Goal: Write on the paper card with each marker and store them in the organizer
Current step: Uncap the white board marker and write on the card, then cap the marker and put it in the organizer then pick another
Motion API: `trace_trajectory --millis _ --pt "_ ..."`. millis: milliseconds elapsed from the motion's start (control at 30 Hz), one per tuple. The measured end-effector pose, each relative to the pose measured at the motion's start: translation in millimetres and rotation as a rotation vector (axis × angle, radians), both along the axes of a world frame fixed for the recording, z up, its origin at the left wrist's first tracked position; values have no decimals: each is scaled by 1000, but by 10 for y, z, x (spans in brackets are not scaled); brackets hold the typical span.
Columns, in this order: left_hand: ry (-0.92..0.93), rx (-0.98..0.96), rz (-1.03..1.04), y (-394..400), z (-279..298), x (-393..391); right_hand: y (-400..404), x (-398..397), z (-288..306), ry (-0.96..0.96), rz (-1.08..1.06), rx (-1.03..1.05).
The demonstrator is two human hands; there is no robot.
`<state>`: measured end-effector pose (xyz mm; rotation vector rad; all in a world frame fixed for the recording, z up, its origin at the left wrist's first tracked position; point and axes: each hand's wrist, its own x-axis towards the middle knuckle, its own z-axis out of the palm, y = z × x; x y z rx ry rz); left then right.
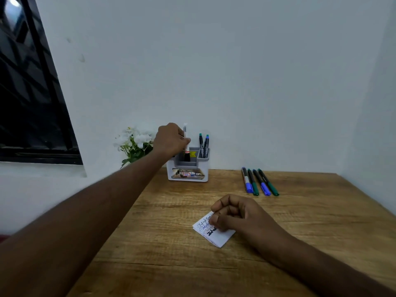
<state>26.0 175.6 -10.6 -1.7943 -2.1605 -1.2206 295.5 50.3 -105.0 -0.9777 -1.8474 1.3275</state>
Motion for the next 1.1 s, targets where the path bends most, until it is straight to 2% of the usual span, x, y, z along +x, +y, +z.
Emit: trace_trajectory --millis 100,267,333,400,500,600,700,800,833,900,1000,1100 --pt "45 -49 16 -27 -46 31 2 -13 -7 5 -3 4" --pt "62 -22 16 -65 -71 -77 9 -9 -19 9 10 -1" --pt "158 -30 75 -194 -22 -92 5 -6 -21 9 13 -4" --pt "231 49 83 -409 25 -61 7 -3 -19 5 8 -2" --pt "289 215 -235 -842 -122 111 0 -1 -18 5 13 1" --pt "368 77 -611 -1197 -543 309 15 -3 -25 16 15 2" --pt "353 -95 -776 -1286 -835 329 11 5 -10 31 29 7" --pt "327 -126 -913 -1282 -924 280 12 19 35 58 2 47" --pt "318 -126 -935 -1283 -943 272 38 42 52 43 -55 121" --pt "300 -139 -947 -1280 -967 260 159 138 83 -114 -220 390" --pt "314 -174 -935 -1276 -974 248 376 280 105 -599 -303 767" --pt "313 -181 -942 -1273 -970 249 526 361 51 -943 -238 749"
